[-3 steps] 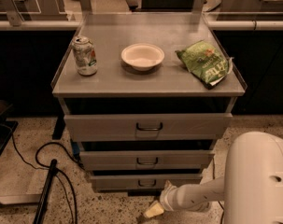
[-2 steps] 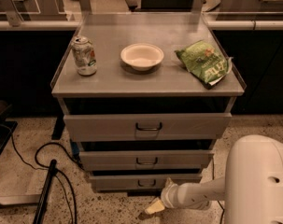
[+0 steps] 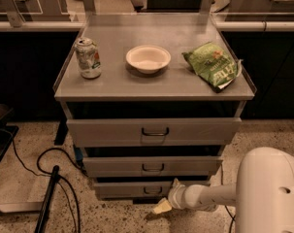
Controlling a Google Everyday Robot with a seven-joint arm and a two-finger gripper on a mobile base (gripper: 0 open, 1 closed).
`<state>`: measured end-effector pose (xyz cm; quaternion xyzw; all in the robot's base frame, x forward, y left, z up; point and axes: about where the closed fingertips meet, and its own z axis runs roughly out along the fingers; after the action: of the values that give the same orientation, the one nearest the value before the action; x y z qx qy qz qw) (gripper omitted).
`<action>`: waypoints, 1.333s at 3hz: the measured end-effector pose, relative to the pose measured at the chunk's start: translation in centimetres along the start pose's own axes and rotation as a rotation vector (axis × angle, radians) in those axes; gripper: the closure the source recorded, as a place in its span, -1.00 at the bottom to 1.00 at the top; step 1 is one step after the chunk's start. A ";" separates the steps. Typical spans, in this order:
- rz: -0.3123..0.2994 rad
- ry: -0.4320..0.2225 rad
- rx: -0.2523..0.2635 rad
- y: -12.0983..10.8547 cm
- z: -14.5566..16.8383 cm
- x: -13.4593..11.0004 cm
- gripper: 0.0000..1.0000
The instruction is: Open bottom drawer
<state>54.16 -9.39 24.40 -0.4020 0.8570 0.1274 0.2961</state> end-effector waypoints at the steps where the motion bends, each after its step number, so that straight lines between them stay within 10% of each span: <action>1: -0.008 0.004 0.028 -0.4 0.9 0.2 -1.00; 4: -0.007 0.075 0.124 -5.0 4.7 3.5 -1.00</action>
Offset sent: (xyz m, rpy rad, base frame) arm 0.0518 -0.0317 -0.0556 -0.1277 -0.0329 -0.1002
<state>58.14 -12.58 18.66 -0.3903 0.8724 0.0576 0.2885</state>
